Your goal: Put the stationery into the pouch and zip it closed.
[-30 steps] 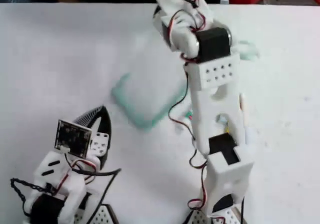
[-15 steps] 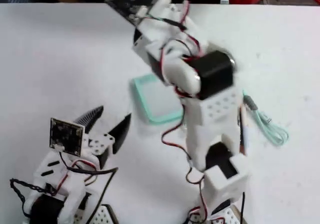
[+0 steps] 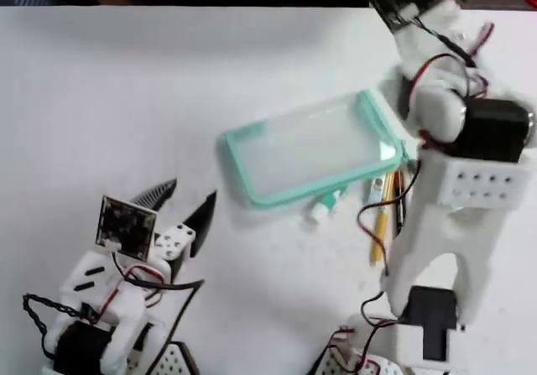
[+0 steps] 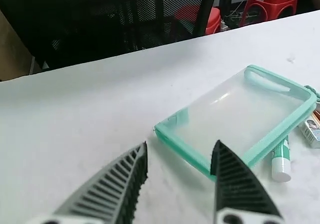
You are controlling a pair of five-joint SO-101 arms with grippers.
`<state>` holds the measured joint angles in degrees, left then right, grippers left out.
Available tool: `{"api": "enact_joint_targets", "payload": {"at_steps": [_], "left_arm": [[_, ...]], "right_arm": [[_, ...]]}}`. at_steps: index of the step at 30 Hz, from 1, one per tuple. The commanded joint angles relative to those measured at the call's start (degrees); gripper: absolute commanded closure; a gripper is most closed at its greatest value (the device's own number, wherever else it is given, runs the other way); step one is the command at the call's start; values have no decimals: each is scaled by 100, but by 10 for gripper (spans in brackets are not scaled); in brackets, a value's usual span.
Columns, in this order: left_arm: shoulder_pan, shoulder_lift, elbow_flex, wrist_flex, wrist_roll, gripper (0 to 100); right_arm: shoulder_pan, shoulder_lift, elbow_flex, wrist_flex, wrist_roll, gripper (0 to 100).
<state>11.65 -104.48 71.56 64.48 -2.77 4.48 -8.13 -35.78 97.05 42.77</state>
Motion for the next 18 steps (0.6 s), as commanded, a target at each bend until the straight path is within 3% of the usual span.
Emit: {"api": "enact_joint_targets", "payload": {"at_steps": [1, 9, 15, 18], "left_arm": [[31, 1059, -308, -255, -53, 790], [31, 4189, -1336, -492, -70, 793], [31, 5429, -1327, -1257, -70, 793], [-40, 5789, -1327, -1495, -70, 792]], "right_arm": [[760, -303, 1626, -699, 343, 981], [1569, -303, 4290, -3011, 378, 981], [1631, -251, 5266, -3987, 387, 975], [1684, -251, 5433, -4154, 387, 902]]}}
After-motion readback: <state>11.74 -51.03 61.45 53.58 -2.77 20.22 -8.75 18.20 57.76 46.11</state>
